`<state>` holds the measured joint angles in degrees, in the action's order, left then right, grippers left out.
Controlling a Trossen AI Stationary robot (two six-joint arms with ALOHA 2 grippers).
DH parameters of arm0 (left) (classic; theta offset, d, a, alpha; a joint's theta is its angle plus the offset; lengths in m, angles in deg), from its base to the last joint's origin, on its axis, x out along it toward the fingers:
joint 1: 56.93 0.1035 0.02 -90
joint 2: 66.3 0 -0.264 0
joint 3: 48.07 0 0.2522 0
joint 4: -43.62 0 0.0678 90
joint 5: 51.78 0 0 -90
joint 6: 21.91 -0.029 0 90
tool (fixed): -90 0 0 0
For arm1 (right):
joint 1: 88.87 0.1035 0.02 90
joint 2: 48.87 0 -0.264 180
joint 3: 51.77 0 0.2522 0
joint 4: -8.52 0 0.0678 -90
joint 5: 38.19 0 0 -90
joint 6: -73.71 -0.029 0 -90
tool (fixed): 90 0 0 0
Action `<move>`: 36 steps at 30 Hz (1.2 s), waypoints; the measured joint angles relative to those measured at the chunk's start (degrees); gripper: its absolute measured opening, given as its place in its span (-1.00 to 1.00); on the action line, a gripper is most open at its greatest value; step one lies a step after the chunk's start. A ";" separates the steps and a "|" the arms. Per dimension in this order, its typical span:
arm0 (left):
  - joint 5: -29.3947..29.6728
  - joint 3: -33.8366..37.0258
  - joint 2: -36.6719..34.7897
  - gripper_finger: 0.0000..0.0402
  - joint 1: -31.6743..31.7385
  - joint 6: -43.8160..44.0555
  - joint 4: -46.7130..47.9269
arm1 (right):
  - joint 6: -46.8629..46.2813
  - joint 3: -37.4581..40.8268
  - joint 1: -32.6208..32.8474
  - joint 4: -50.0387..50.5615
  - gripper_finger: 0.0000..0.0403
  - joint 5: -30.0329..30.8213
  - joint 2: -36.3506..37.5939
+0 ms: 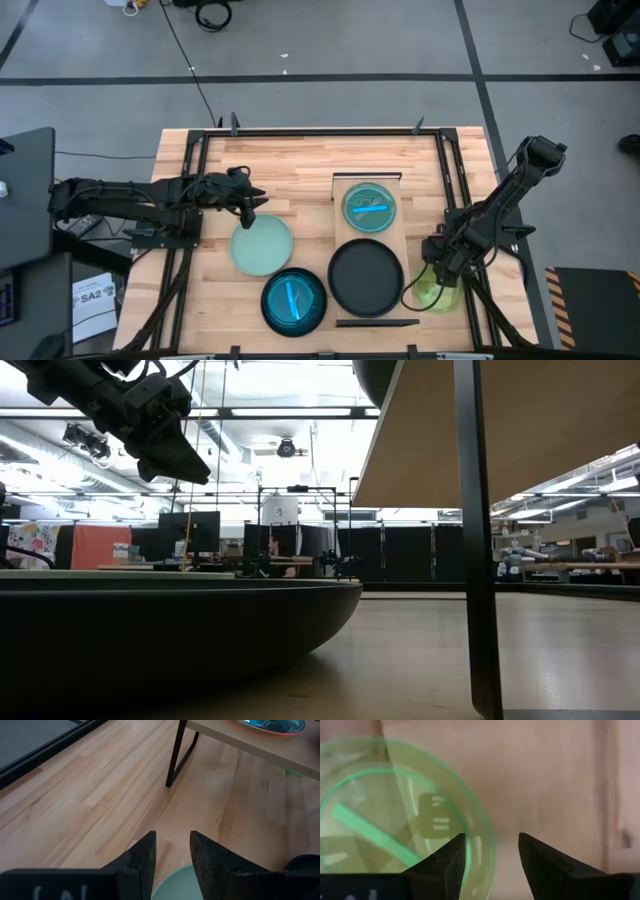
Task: Place and stack plates onto a shelf
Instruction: Put the green plate on top of the blue plate on the shelf
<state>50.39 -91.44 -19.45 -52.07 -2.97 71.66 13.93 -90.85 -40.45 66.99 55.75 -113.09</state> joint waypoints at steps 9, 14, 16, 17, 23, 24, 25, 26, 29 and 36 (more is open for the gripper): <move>0.01 0.00 0.00 -0.37 0.00 -0.01 -0.02 | 0.00 0.00 0.00 -0.10 -0.08 -2.55 -0.34; 0.02 0.00 0.00 -0.37 0.00 0.00 -0.02 | 0.00 0.00 0.00 -0.07 -0.17 -4.08 -0.34; 0.02 0.00 0.00 -0.37 -0.02 0.00 -0.02 | 0.00 0.00 0.00 -0.08 -0.22 -4.83 -0.34; 0.00 0.00 0.00 -0.37 0.00 0.00 -0.02 | 0.00 0.00 0.00 -0.07 -0.25 -5.06 -0.34; 0.02 0.00 0.00 -0.37 0.00 0.00 0.00 | 0.00 0.00 0.00 -0.07 -0.43 -5.15 -0.34; 0.02 0.00 0.00 -0.37 0.00 -0.02 0.00 | 0.00 0.00 0.00 -0.06 -0.47 -5.28 -0.34; 0.00 0.00 0.00 -0.37 -0.01 -0.02 -0.01 | 0.00 0.00 0.00 -0.07 -0.50 -5.46 -0.34; 0.02 0.00 0.00 -0.37 -0.01 -0.02 0.00 | 0.00 0.00 0.00 -0.04 -0.53 -5.56 -0.34; 0.02 0.00 0.00 -0.37 -0.01 -0.02 -0.01 | 0.01 0.00 0.00 -0.04 -0.62 -6.07 -0.34; 0.00 0.00 0.00 -0.37 -0.02 -0.02 -0.01 | 0.00 -0.02 0.00 -0.02 -0.83 -6.64 -0.34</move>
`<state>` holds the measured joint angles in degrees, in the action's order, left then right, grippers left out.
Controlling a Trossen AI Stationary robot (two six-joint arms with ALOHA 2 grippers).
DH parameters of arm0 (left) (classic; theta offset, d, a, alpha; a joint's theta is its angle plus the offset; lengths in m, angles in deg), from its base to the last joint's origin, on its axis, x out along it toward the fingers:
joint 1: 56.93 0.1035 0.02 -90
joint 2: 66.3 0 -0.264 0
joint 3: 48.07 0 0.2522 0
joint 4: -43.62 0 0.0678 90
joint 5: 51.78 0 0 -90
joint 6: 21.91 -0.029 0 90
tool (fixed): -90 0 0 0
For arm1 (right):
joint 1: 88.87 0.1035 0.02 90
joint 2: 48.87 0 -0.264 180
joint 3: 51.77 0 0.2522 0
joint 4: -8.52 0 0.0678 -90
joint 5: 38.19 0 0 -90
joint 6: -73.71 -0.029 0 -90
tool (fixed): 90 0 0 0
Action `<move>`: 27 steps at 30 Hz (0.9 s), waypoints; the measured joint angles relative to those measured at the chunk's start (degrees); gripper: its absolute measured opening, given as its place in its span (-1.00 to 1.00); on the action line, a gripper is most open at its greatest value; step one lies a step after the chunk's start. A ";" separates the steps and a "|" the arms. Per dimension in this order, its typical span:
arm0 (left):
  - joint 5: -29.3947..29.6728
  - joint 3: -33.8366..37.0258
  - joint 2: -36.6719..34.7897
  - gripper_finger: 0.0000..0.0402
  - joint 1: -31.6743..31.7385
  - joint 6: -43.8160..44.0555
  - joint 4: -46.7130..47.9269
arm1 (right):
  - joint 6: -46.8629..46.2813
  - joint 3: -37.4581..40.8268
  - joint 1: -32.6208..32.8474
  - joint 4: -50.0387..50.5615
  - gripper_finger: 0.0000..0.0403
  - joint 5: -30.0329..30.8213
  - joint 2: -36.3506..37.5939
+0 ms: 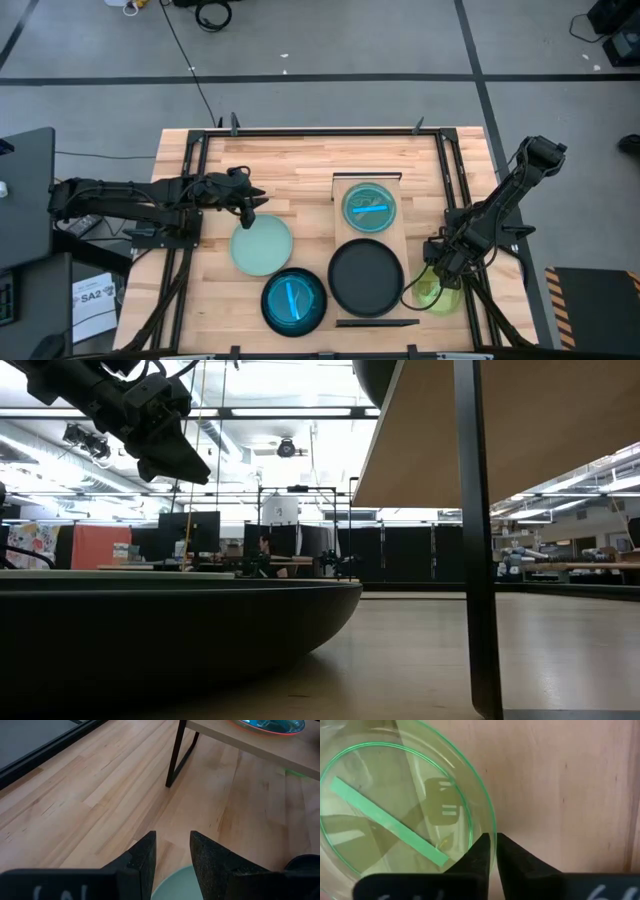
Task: Place and stack plates onto a shelf
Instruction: Put the green plate on top of the blue plate on the shelf
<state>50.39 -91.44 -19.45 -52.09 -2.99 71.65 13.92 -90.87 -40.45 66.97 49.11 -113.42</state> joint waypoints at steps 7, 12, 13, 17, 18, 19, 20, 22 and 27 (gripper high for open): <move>0.00 0.00 0.00 -0.37 0.02 0.00 0.01 | 0.00 -0.05 0.00 0.04 -0.97 -0.07 0.04; 0.01 0.00 0.00 -0.37 0.02 0.00 0.01 | 0.00 -0.05 0.00 0.02 -0.95 -0.07 0.04; 0.01 0.00 0.00 -0.37 0.02 0.00 0.01 | 0.00 -0.05 0.00 0.02 -0.95 -0.11 0.04; 0.01 0.00 0.00 -0.37 0.02 0.00 0.01 | -0.02 -0.05 0.00 0.02 -0.96 -0.28 0.13; 0.02 0.00 0.00 -0.37 0.02 0.00 0.01 | -0.02 -0.05 0.00 0.02 -0.96 -0.31 0.15; 0.01 0.00 0.00 -0.37 0.02 0.00 0.01 | -0.01 -0.05 0.00 0.02 -0.96 -0.31 0.24; 0.02 0.00 0.00 -0.37 -0.01 0.00 0.01 | -0.04 -0.05 0.00 0.02 -0.97 -0.34 0.40; 0.00 0.00 0.00 -0.37 -0.01 0.00 0.01 | -0.41 -0.05 0.00 0.01 -0.97 -0.40 0.84; 0.02 0.00 0.00 -0.37 0.02 0.00 0.01 | -0.89 -0.05 -0.06 0.09 -0.97 -0.40 2.53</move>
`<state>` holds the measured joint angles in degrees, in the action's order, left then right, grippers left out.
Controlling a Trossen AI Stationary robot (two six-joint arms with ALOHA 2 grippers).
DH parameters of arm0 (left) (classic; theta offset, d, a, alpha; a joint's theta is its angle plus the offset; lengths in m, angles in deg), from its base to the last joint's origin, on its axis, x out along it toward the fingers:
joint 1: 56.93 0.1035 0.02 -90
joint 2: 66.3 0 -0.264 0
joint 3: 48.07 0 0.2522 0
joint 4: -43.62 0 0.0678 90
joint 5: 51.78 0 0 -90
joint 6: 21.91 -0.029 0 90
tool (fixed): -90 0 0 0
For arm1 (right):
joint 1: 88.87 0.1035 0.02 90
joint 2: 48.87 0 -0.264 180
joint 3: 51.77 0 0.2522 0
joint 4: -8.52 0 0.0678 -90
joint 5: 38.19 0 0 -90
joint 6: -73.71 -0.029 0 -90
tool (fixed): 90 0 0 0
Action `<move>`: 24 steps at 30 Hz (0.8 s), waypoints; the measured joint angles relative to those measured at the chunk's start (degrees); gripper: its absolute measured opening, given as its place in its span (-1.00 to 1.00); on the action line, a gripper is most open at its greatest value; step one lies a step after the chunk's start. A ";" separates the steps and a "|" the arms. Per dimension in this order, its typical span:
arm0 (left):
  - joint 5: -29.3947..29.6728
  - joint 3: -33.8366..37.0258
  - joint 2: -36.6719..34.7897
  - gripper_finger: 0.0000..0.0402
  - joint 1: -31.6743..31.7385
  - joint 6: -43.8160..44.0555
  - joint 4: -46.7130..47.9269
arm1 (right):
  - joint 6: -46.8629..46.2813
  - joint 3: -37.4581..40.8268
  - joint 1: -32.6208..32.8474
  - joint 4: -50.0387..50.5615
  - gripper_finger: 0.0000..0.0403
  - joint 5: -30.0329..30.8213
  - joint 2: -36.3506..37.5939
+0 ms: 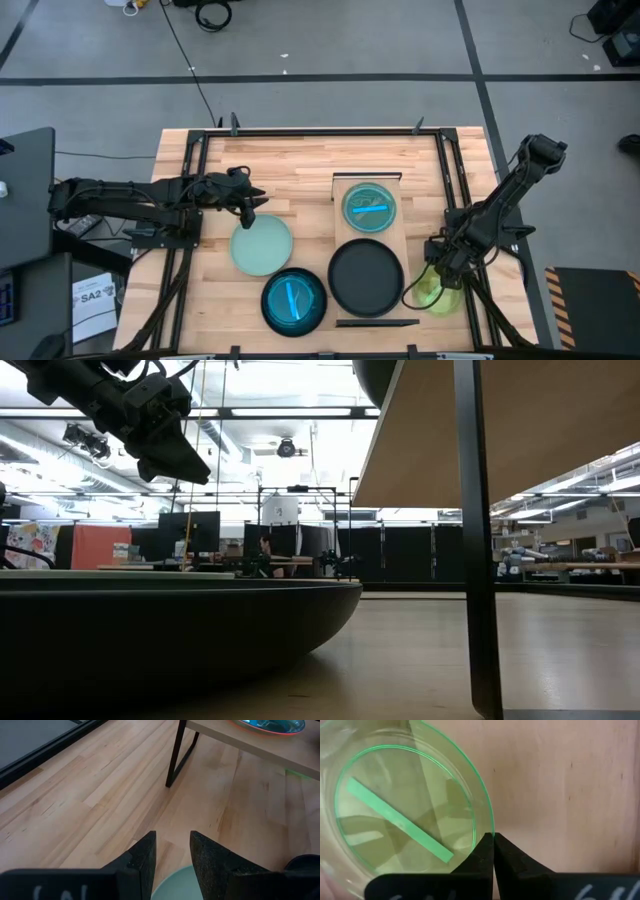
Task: Place and stack plates onto a shelf
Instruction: Put the green plate on top of the blue plate on the shelf
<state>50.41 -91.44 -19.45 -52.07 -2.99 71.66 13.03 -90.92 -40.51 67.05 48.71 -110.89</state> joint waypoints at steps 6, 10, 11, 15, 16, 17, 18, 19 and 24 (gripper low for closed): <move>-0.01 0.00 0.00 -0.37 0.00 0.00 0.02 | -3.10 0.00 -0.15 1.67 -0.97 0.24 2.83; -0.01 0.00 0.00 -0.37 -0.01 0.00 0.02 | -4.43 0.00 -0.15 2.78 -0.97 0.24 5.27; -0.01 0.00 0.00 -0.37 0.00 0.00 0.01 | -4.81 0.02 -0.15 2.84 -0.97 0.24 5.97; -0.02 0.00 0.00 -0.37 0.00 0.00 0.02 | -5.81 0.00 -0.15 3.26 -0.97 -0.15 8.90; -0.02 0.00 0.00 -0.37 0.00 0.00 0.02 | -5.82 0.00 -0.15 3.40 -0.97 -0.47 9.66; -0.02 0.00 0.00 -0.37 -0.02 0.00 0.02 | -5.84 0.00 -0.15 3.78 -0.97 -0.84 10.39; -0.01 0.00 0.00 -0.37 -0.01 0.00 0.02 | -6.10 0.00 -0.15 4.35 -0.97 -1.18 11.04; -0.01 0.00 0.00 -0.37 -0.01 0.00 0.02 | -6.71 0.00 -0.15 5.11 -0.97 -1.43 11.67; -0.01 0.00 0.00 -0.37 0.00 0.00 0.01 | -8.66 0.00 -0.15 6.99 -0.98 -2.07 14.65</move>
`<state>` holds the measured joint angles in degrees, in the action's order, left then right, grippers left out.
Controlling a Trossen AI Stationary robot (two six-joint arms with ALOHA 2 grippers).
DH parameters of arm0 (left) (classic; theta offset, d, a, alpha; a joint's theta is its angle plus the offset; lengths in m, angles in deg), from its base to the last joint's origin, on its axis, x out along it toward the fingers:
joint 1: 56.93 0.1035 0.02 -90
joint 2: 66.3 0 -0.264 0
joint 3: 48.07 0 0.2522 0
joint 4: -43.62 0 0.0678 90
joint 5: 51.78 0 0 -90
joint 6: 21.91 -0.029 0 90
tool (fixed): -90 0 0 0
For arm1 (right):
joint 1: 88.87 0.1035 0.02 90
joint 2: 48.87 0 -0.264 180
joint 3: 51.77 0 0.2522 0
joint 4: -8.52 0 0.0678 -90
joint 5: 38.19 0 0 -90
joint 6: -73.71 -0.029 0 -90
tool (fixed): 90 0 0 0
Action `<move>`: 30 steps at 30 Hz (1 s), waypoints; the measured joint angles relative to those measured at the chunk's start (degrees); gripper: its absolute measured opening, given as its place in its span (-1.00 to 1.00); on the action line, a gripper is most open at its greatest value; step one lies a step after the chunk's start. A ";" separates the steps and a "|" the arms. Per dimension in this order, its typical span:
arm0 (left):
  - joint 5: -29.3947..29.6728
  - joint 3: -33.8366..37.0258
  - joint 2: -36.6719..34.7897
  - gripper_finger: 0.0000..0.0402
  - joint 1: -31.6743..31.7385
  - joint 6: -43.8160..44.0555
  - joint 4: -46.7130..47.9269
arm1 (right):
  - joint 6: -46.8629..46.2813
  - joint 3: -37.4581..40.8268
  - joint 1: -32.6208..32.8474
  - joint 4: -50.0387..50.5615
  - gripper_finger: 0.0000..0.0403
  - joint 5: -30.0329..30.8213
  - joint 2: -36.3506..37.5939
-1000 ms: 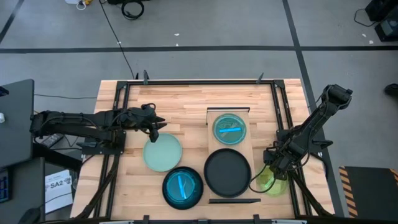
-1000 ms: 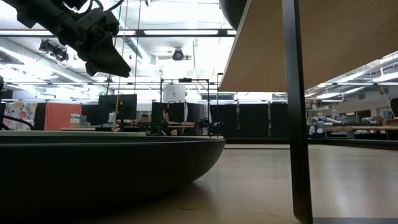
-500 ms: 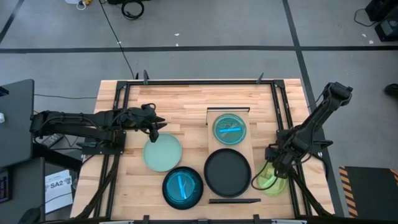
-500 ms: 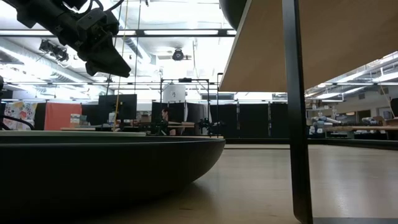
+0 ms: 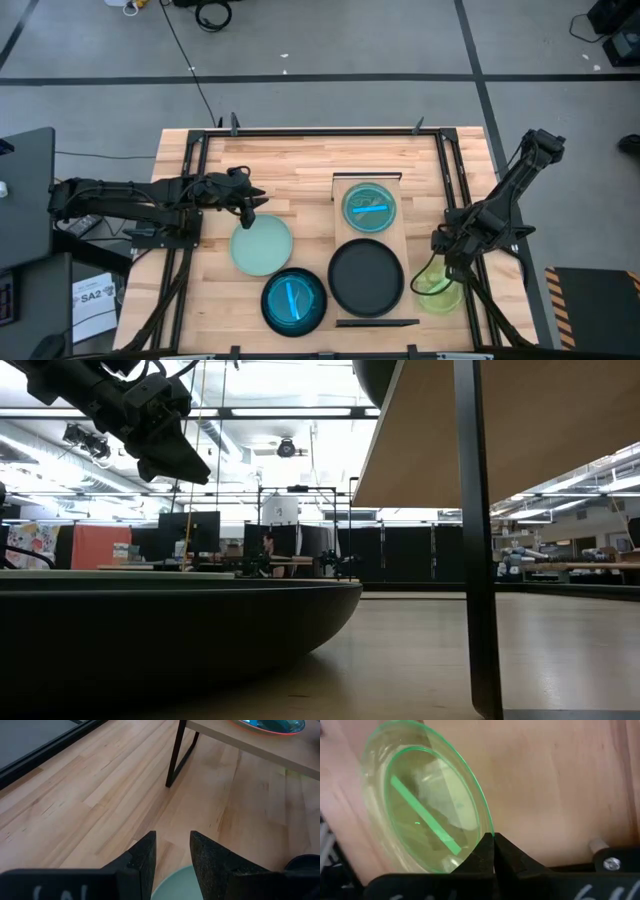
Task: Place and stack plates onto a shelf
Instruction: Put the green plate on top of the blue plate on the shelf
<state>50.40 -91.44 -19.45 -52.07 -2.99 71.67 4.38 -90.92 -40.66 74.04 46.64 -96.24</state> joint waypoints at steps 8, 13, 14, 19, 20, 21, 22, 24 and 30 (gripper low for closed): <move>0.01 0.00 0.00 -0.37 0.00 0.00 0.01 | -2.04 0.00 0.00 -0.15 -0.98 1.32 3.75; 0.01 0.00 0.00 -0.37 -0.01 -0.02 0.01 | -2.21 0.00 0.00 -0.19 -0.98 1.46 5.84; -0.01 0.00 0.00 -0.37 -0.01 -0.02 0.00 | -2.21 0.00 0.00 -0.21 -0.98 1.41 6.29; -0.01 0.00 0.00 -0.37 0.00 -0.02 -0.01 | -2.21 -1.33 0.00 0.28 -0.98 -0.18 8.81; -0.01 0.00 0.00 -0.37 0.00 -0.04 0.01 | -2.20 -1.93 0.00 0.60 -0.98 -0.35 9.28; 0.00 0.00 0.00 -0.37 -0.02 -0.04 0.00 | -2.21 -2.56 0.00 1.05 -0.98 -0.42 9.72; 0.01 0.00 0.00 -0.37 -0.01 -0.04 0.01 | -2.21 -3.24 0.00 1.56 -0.98 -0.44 10.14; 0.00 0.00 0.00 -0.37 0.00 -0.07 0.00 | -2.14 -4.86 0.00 2.90 -0.98 -0.47 10.90; 0.01 0.00 0.00 -0.37 -0.02 -0.09 0.01 | -2.46 -10.04 0.00 9.32 -0.98 -0.95 12.21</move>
<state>50.41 -91.44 -19.45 -52.09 -3.08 71.68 1.91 -100.96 -40.66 83.36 45.69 -84.03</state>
